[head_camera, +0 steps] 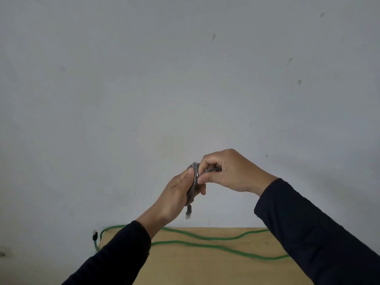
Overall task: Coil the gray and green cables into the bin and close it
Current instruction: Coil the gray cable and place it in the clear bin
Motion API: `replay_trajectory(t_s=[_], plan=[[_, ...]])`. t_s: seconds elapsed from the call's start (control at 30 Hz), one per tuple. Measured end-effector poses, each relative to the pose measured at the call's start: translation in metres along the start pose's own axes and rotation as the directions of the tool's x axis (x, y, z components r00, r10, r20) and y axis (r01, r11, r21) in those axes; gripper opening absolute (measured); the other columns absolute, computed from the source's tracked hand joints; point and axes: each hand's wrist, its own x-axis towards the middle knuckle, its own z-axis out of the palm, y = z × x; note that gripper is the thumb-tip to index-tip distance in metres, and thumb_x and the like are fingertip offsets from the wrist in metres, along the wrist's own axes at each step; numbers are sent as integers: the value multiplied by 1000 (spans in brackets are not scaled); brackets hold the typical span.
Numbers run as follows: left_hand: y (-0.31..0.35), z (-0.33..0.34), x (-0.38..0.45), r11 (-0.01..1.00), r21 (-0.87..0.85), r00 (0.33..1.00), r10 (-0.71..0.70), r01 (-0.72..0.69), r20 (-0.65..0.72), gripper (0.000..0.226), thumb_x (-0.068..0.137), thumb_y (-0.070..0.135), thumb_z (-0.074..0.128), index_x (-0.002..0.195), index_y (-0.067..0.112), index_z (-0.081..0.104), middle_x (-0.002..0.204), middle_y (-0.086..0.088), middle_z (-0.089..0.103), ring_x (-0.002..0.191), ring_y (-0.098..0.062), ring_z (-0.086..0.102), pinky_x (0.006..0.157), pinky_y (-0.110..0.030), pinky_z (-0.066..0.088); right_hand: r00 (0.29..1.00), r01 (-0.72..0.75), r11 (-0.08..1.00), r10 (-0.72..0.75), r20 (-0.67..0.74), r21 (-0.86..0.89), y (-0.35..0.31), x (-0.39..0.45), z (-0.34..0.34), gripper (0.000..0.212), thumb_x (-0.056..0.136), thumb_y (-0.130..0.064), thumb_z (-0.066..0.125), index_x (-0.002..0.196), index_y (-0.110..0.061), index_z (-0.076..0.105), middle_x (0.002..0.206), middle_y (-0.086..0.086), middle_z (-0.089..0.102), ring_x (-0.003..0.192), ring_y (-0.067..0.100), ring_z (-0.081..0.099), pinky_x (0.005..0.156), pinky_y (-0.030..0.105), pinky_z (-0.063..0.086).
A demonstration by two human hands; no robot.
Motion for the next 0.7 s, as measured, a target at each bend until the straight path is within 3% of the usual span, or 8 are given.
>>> replay_trajectory(t_s=[0.1,0.17,0.27,0.33,0.43,0.5,0.63,0.7], plan=[[-5,0,3,1000,-4,1000,-1,1,8,41,98,43,25,77,22,53,54,6,48,52,-16,34,50,-31,41,1000,-4,1000,4,6,1,-1,0,-2,6,76,-15,73,73,-18,68,70,-11,67,70,1,62,72,24,50],[-8,1,5,1000,-7,1000,11,-11,5,42,97,42,24,79,12,47,51,8,37,51,-15,30,54,-37,39,1000,-2,1000,2,13,7,0,1,-3,7,75,-15,74,73,-18,68,70,-12,68,72,1,63,74,24,51],[-6,4,4,998,-66,1000,6,-5,20,39,94,44,23,70,31,51,49,9,29,54,-18,28,57,-30,36,1000,-4,999,4,-13,37,3,4,-10,9,72,-17,77,72,-15,68,74,-2,72,77,13,67,80,36,54],[-3,6,3,983,-182,997,-20,33,69,41,92,45,24,73,32,57,45,9,26,48,-15,24,55,-28,31,998,5,992,2,-56,122,8,5,-18,8,73,-15,76,73,-13,68,74,-1,72,76,14,68,78,32,55],[4,4,1,915,-393,986,-24,88,165,47,93,40,24,108,29,67,42,12,21,41,-9,16,48,-22,22,981,3,964,48,-186,264,21,4,-25,5,81,-12,68,78,-15,70,61,-15,66,56,0,55,56,11,42],[12,2,2,851,-516,982,-5,102,187,47,96,37,25,118,23,64,42,12,17,39,-7,16,46,-22,18,957,-28,940,124,-264,339,34,3,-19,11,86,-15,62,88,-20,72,52,-19,58,47,1,40,48,11,33],[31,-1,11,724,-689,1000,2,19,30,47,100,28,21,115,19,65,46,6,9,42,-11,10,45,-22,18,933,-76,917,203,-295,392,48,4,15,21,91,-25,54,104,-32,69,50,-13,42,49,7,33,48,15,32],[38,-3,19,687,-723,996,9,-72,-91,44,101,32,23,118,18,61,47,6,10,44,-12,10,47,-21,22,938,-105,946,196,-284,307,47,2,35,25,94,-25,50,113,-30,65,50,-13,44,49,5,36,49,14,32]])
